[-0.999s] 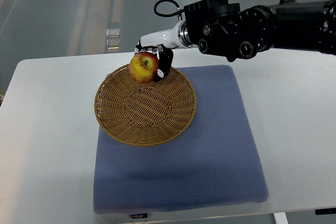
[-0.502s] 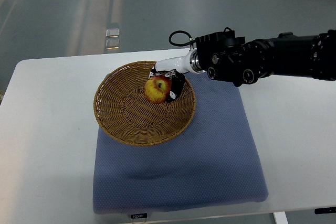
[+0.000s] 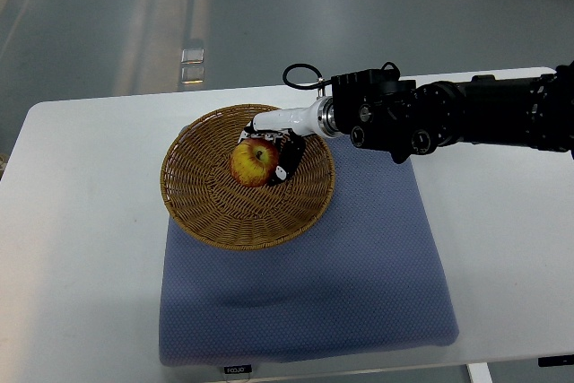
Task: Place red apple in basket with right hand
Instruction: 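Open the right hand fingers to release the apple into the basket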
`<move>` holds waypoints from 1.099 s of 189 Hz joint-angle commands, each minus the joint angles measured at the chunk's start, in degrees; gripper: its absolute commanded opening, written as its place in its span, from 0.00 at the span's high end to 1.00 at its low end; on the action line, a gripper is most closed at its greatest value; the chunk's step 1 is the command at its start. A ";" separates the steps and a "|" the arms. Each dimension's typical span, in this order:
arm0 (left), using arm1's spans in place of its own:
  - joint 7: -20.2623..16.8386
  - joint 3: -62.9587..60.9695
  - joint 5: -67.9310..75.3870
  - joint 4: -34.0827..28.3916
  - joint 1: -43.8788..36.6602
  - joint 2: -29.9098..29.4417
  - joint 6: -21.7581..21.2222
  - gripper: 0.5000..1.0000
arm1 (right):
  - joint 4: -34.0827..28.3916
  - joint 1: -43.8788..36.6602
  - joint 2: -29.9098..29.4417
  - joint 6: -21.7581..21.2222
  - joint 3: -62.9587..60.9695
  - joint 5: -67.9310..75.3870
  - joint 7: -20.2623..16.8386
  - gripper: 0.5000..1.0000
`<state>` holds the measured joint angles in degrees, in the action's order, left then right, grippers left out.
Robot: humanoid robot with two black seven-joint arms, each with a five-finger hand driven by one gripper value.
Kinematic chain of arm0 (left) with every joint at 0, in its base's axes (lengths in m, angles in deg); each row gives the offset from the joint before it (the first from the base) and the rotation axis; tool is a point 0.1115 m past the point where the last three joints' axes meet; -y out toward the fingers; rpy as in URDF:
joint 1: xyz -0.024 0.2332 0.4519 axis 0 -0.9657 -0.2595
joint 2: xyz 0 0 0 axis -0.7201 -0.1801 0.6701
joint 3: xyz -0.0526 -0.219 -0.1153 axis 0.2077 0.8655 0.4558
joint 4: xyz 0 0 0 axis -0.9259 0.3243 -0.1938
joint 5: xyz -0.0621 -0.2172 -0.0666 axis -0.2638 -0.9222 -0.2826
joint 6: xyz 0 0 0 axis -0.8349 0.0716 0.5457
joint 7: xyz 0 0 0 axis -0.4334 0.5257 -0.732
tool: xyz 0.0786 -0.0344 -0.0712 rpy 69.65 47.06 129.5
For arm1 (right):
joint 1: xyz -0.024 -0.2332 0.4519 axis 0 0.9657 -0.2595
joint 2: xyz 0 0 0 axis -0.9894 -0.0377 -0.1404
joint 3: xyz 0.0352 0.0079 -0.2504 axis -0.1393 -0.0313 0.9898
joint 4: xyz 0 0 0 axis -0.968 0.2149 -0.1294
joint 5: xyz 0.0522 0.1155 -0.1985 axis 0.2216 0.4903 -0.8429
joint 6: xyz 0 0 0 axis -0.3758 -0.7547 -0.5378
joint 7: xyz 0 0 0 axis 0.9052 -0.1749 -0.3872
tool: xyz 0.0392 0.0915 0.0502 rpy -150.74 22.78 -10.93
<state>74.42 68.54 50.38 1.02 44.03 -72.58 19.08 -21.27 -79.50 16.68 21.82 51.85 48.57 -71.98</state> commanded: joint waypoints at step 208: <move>0.03 -0.18 -0.01 0.00 0.00 0.00 0.01 0.00 | 0.09 0.67 0.00 -0.65 -3.95 0.65 1.33 0.18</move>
<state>74.44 68.36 50.38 1.01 44.03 -72.58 19.09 -21.26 -77.37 16.68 21.88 48.48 49.11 -70.64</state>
